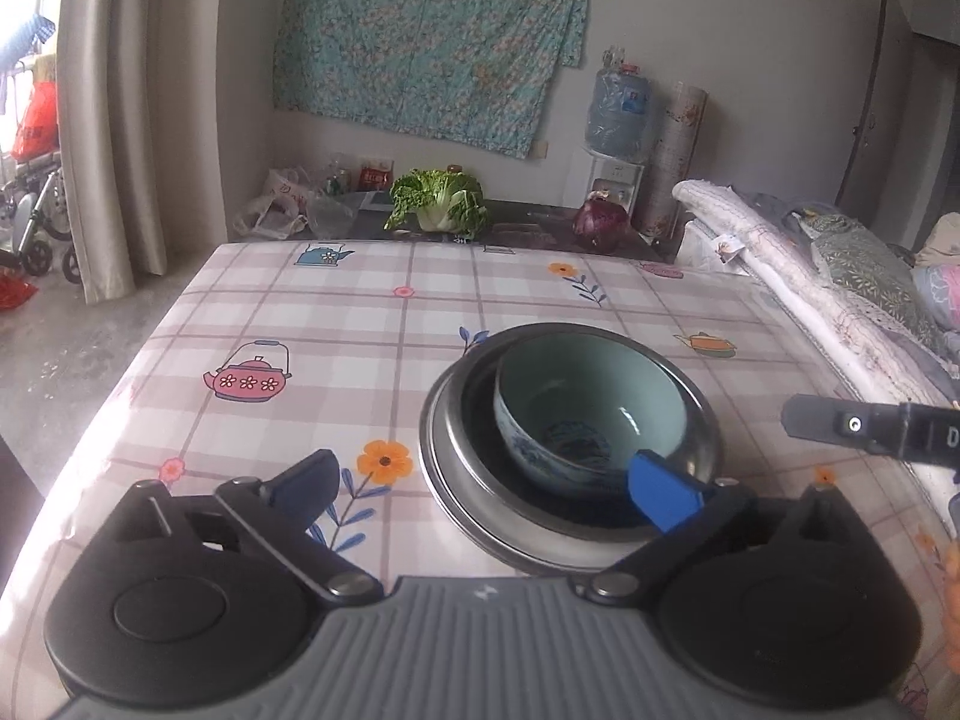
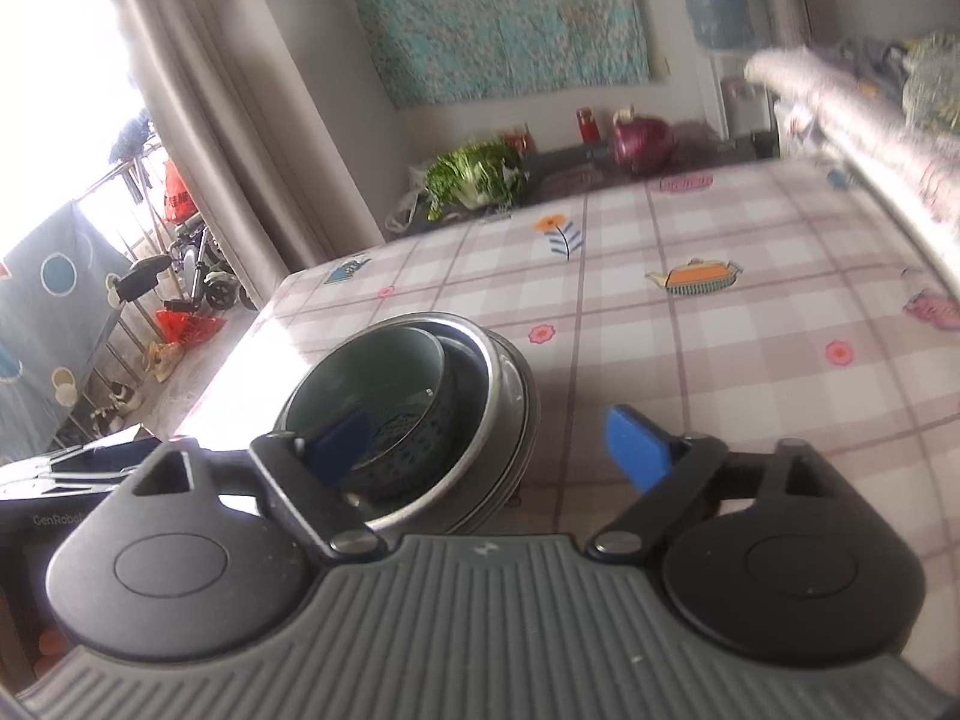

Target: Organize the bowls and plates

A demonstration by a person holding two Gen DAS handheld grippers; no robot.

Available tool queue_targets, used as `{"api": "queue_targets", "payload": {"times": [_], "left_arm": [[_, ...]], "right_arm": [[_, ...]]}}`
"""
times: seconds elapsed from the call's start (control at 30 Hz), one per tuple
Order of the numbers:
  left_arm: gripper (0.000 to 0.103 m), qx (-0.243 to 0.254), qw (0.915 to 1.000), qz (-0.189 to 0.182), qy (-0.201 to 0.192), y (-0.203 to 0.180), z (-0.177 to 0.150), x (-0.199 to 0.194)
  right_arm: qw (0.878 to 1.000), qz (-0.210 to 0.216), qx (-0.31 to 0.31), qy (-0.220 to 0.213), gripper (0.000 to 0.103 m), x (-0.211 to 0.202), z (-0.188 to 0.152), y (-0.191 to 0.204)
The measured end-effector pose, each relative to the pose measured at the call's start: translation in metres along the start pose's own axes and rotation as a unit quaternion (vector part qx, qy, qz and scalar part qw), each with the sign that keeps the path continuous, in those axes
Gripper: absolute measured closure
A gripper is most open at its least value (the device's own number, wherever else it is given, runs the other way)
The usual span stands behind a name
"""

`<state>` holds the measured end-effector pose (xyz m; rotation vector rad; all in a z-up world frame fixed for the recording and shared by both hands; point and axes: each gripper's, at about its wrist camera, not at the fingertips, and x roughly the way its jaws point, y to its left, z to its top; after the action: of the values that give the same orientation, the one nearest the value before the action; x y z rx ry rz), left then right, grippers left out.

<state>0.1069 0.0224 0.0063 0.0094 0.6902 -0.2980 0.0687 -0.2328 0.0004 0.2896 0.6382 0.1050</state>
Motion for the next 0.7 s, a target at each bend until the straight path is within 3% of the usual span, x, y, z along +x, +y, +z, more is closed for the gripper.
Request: {"api": "queue_targets", "payload": {"times": [0.1,0.4,0.53,0.7], "left_arm": [[0.000,0.009,0.9998,0.015,-0.004,-0.015,-0.007,-0.009],[0.000,0.038,0.9971,0.061,-0.023,-0.042,-0.024,-0.023],[0.000,0.035,0.9922,0.114,-0.036,-0.043,-0.040,-0.013],[0.000,0.029,0.9927,0.116,0.016,-0.044,-0.053,-0.011]], "right_arm": [[1.000,-0.004,-0.028,-0.005,0.001,-0.019,-0.008,0.012],[0.997,-0.036,-0.065,-0.013,0.001,-0.057,-0.027,0.029],[0.997,-0.037,-0.061,-0.007,0.001,-0.059,-0.031,0.031],[0.995,-0.065,-0.069,0.009,0.001,-0.054,-0.037,0.033]]}}
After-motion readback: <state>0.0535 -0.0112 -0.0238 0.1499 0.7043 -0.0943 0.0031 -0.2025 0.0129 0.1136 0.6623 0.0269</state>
